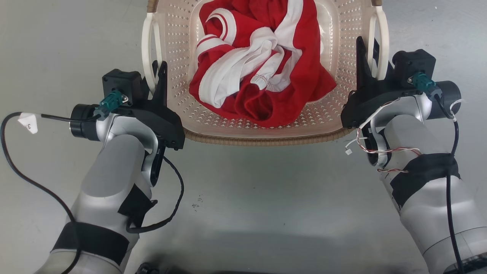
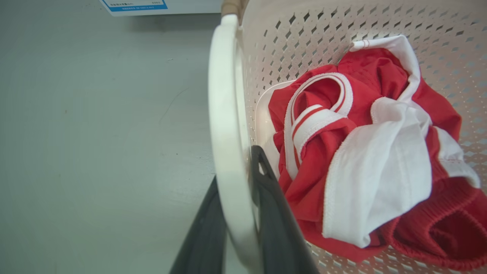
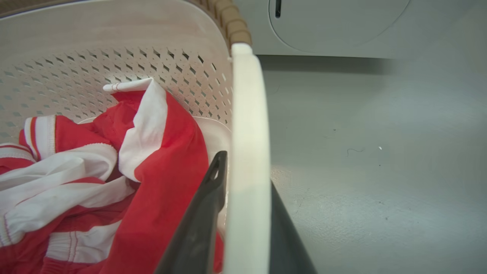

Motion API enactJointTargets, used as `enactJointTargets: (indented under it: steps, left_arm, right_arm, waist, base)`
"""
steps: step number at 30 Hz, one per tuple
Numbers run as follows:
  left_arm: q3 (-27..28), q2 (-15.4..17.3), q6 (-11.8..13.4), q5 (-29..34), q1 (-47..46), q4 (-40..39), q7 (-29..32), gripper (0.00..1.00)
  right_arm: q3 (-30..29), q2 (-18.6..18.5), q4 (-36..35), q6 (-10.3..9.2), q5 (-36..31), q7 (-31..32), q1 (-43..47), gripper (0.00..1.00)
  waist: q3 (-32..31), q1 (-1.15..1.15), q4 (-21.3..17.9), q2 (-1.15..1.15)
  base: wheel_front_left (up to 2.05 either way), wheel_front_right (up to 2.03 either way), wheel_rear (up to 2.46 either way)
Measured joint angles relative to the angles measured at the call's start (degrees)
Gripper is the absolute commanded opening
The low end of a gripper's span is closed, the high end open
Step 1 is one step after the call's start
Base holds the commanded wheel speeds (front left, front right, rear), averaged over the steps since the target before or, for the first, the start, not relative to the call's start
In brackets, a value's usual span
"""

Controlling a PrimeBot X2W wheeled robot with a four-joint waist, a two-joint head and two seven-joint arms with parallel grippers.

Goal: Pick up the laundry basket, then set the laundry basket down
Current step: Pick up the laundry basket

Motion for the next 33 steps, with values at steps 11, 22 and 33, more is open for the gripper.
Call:
enactJointTargets:
  steps: [11, 22, 33]
  left_arm:
    - [-3.2, 0.1, 0.1, -3.0, -0.3, 1.5, -0.1, 0.00]
    - [-6.6, -0.1, 0.6, -4.4, 1.2, 3.9, 0.0, 0.00]
    - [-9.4, -0.2, 0.7, -6.7, 5.1, 5.7, -0.1, 0.00]
  right_arm:
    - [2.5, 0.0, 3.0, -0.65, 4.4, 0.2, -0.1, 0.00]
    - [4.8, 0.3, 5.7, -0.73, 8.9, 0.1, 2.6, 0.00]
    - [8.2, 0.6, 7.6, -0.90, 13.1, -0.1, 6.2, 0.00]
  waist:
    - [-1.5, 0.01, -0.1, 0.01]
    - [-5.9, 0.02, -0.6, 0.01]
    - [-12.7, 0.01, -1.3, 0.01]
  base:
    - [0.00, 0.00, 0.00]
    - [0.00, 0.00, 0.00]
    - [0.00, 0.00, 0.00]
